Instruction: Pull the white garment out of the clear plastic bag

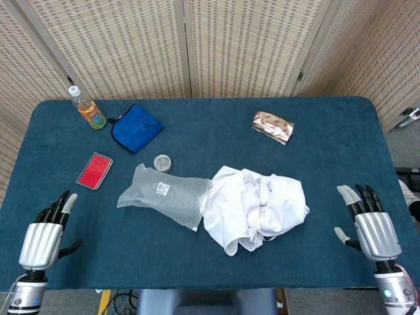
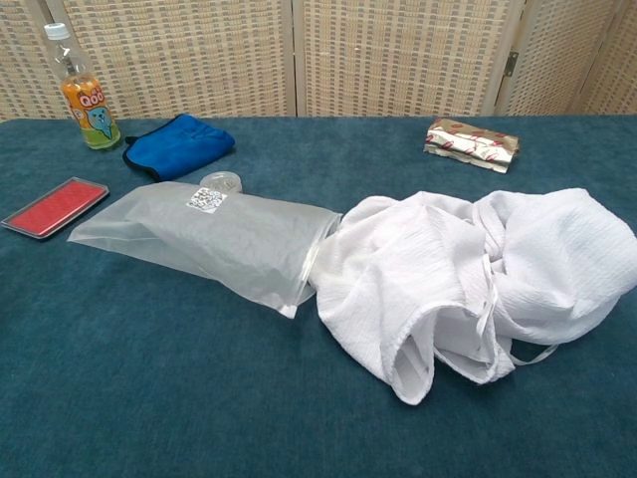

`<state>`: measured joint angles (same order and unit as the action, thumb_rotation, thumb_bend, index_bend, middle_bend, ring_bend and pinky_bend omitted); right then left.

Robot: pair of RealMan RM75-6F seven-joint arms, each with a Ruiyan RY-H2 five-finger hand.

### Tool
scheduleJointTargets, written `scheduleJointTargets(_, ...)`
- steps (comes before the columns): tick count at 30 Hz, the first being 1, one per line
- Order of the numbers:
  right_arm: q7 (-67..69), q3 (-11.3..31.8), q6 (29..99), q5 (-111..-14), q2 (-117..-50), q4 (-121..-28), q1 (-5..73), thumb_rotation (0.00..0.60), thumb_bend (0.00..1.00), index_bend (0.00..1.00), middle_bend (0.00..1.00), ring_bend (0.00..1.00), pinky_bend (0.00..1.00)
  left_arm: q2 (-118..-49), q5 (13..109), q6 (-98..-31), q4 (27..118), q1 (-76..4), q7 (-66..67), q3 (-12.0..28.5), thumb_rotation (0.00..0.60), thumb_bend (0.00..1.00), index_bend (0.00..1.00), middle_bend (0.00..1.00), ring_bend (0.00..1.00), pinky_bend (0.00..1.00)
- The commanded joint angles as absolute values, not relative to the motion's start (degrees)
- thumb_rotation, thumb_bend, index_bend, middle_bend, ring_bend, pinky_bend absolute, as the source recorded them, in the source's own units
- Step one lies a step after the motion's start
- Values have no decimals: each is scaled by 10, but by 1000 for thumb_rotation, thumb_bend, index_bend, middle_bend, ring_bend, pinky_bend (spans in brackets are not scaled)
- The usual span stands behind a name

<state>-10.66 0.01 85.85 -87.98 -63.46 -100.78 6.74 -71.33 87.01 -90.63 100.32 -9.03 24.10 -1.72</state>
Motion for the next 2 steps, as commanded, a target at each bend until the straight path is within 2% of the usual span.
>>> scheduleJointTargets(1,-112,-1,859,-886,-637,-1009,66,600,213,15,139,17,33,-712,872,-904,1008,-86,245,-18,600,101,0,16,169,248)
scheduleJointTargets(2,-114,-2,858,-888,-639,-1009,65,600,213,15,139,17,33,-711,873,-901,1010,-86,246,-19,600,101,0,16,169,246)
